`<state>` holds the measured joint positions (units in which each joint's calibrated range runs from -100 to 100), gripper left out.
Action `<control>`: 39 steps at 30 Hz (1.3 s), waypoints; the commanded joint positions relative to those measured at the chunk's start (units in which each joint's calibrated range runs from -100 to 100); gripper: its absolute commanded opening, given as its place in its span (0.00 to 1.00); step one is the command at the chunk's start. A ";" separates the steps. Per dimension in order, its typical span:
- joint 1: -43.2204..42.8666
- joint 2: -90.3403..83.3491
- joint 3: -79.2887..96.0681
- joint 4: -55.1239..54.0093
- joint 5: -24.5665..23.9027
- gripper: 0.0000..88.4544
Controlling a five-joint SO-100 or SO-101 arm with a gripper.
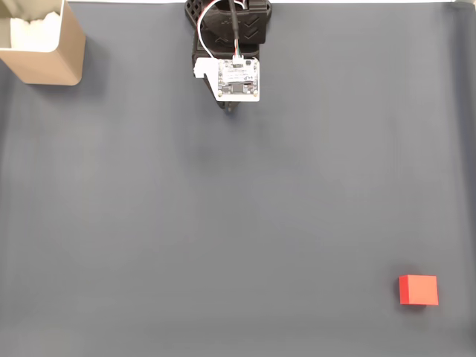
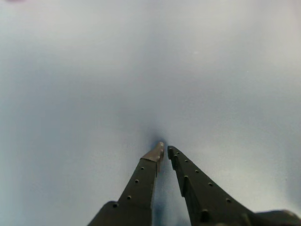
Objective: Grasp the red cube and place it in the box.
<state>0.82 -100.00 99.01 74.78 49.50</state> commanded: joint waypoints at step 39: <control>-1.46 18.46 -23.09 -18.72 -1.86 0.00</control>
<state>0.30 -83.85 81.28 57.04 47.99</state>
